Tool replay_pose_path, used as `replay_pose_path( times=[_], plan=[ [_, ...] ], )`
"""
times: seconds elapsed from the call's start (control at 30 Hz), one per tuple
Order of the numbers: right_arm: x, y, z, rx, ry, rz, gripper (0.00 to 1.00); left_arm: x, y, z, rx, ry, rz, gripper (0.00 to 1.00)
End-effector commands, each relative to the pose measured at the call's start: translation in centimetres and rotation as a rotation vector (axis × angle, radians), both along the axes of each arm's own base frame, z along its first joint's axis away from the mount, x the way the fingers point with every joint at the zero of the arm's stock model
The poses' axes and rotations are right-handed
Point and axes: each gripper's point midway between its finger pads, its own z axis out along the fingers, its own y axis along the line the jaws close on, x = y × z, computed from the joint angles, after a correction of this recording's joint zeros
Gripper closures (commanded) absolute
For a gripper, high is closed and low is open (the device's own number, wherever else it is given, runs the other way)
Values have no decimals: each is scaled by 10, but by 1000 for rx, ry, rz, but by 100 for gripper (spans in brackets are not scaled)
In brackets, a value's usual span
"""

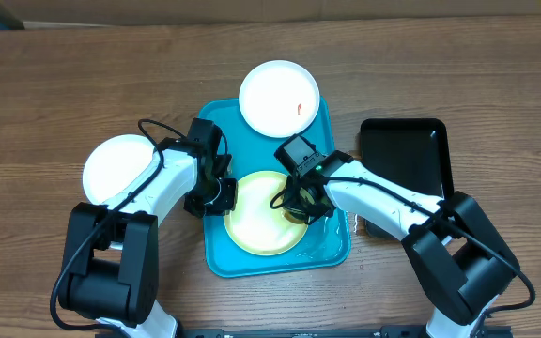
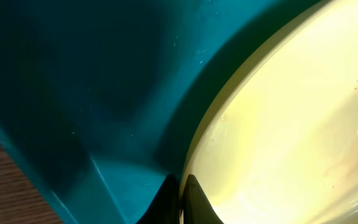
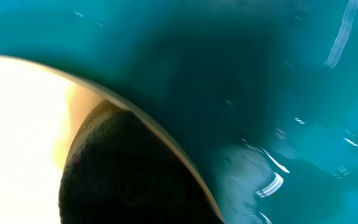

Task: Clean dirty plates on tray and stack at the side
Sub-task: 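Scrub the yellow plate with the sponge while left gripper holds its rim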

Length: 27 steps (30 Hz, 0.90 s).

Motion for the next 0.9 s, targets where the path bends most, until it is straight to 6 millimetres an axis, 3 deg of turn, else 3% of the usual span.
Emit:
replay_pose_path(
  times=[0.0,0.27,0.43,0.57,0.67,0.8,0.87],
  plan=[
    [6,-46,-11,-241,-18,-54,96,1,18,-1,60,-2,34,96],
    [21,-25,44,-147,-106,92,96,1,22,-1,60,-1,47,96],
    [26,-29,80,-97,-180,93,96,2,21,-1,60,-2,47,96],
    [33,-51,104,-79,-211,28,96,1,21,-1,56,-1,44,96],
    [43,-81,116,-82,-219,-54,96,0,21,1,57,6,44,96],
    [54,-127,115,-96,-188,-121,96,3,21,11,59,-8,43,96],
    [56,-130,110,-30,-166,-75,96,7,20,17,54,-28,44,96]
  ],
)
